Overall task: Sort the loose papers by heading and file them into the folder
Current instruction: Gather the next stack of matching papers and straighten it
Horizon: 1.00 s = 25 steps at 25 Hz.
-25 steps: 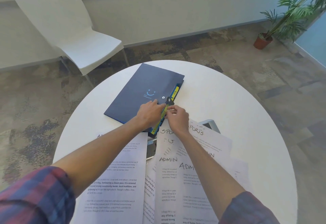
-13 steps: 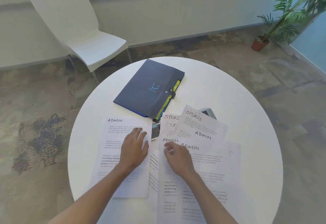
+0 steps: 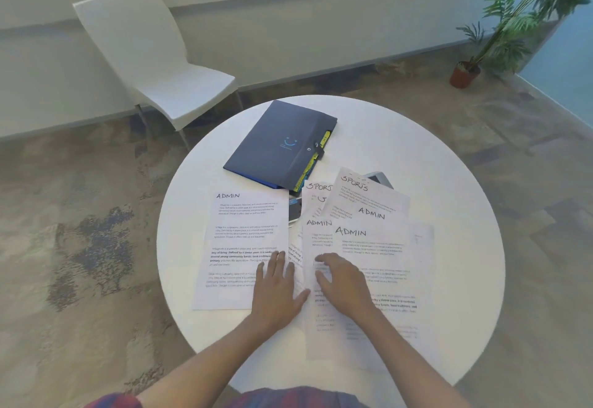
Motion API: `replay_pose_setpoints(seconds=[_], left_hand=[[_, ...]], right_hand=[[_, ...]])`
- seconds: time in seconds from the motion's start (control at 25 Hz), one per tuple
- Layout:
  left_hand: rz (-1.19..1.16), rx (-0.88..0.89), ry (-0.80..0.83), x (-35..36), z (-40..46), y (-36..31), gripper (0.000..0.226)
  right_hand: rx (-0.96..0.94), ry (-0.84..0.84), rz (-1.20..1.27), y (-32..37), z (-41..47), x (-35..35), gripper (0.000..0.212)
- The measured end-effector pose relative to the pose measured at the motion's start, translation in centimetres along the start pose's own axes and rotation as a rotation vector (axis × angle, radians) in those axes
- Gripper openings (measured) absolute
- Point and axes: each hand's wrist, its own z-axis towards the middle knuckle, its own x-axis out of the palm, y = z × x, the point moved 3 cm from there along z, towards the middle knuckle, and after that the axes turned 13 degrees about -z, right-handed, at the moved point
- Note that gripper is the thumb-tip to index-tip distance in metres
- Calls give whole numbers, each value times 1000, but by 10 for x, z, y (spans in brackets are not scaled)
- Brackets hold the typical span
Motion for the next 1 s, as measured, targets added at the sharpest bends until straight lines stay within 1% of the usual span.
replay_pose_setpoints(seconds=[0.12, 0.28, 0.36, 0.44, 0.52, 0.6, 0.64, 0.68, 0.76, 0.8, 0.84, 0.92, 1.0], left_hand=[[25, -12, 5, 4, -6, -10, 80], [20, 12, -59, 13, -12, -29, 82], [23, 36, -89, 16, -13, -42, 82], [1, 42, -139, 17, -13, -54, 82], [-50, -25, -149, 17, -12, -62, 83], [-105, -115, -135, 19, -8, -63, 86], [-139, -150, -128, 19, -6, -64, 89], [-178, -178, -125, 20, -5, -63, 92], [-257, -224, -124, 24, -2, -61, 97], [-293, -250, -125, 25, -2, -60, 98], [-325, -281, -129, 27, -2, -60, 99], [-349, -334, -144, 30, -2, -61, 100], [-336, -366, -144, 33, -2, -64, 99]], right_hand=[[113, 1, -8, -26, -25, 0, 40], [232, 62, -116, -66, -51, 9, 55], [242, 125, -90, -79, -57, 13, 62], [210, 176, -59, -85, -60, 14, 65], [233, 93, -10, -93, -61, 7, 62], [374, -44, 11, -107, -66, -3, 60], [467, -86, -9, -118, -70, -7, 63], [565, -92, -35, -130, -74, -9, 69], [717, -41, -38, -151, -81, -9, 87], [744, -9, -23, -159, -82, -7, 92], [741, 10, -10, -164, -83, -6, 93], [710, -4, 14, -172, -81, -4, 84], [688, -26, 56, -178, -80, -6, 81]])
